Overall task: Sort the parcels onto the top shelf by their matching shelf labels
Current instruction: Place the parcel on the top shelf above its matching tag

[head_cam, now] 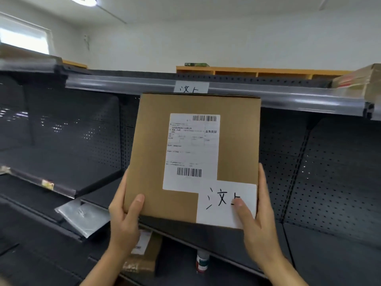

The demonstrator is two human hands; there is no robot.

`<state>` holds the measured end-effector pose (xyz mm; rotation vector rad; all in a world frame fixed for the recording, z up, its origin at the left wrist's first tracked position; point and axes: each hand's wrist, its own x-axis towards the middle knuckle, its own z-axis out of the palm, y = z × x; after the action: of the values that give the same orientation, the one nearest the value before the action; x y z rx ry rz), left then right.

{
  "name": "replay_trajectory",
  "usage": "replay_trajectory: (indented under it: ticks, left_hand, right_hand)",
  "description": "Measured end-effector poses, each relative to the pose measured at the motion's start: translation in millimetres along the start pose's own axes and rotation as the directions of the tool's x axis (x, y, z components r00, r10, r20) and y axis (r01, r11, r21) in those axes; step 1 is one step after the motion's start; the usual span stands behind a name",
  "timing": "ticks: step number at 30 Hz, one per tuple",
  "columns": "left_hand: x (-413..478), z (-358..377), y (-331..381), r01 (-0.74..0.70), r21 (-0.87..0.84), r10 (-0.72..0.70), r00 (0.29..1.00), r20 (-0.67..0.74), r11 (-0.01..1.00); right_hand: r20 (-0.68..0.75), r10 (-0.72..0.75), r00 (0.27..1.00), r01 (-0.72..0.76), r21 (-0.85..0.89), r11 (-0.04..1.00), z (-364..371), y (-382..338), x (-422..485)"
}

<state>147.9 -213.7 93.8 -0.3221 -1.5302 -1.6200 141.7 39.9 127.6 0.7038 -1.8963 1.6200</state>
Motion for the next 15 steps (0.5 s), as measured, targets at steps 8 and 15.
replay_trajectory:
  ticks: [8, 15]
  left_hand:
    - [92, 18, 58, -0.107, -0.037, 0.107, 0.994, -0.013, 0.994]
    - [201, 54, 88, -0.059, 0.008, 0.059, 0.994, -0.093, 0.998]
  right_hand:
    - [-0.066, -0.096, 0.993, 0.100, 0.051, 0.994, 3, -62, 83]
    - [-0.026, 0.050, 0.998, -0.050, 0.004, 0.999, 2, -119, 193]
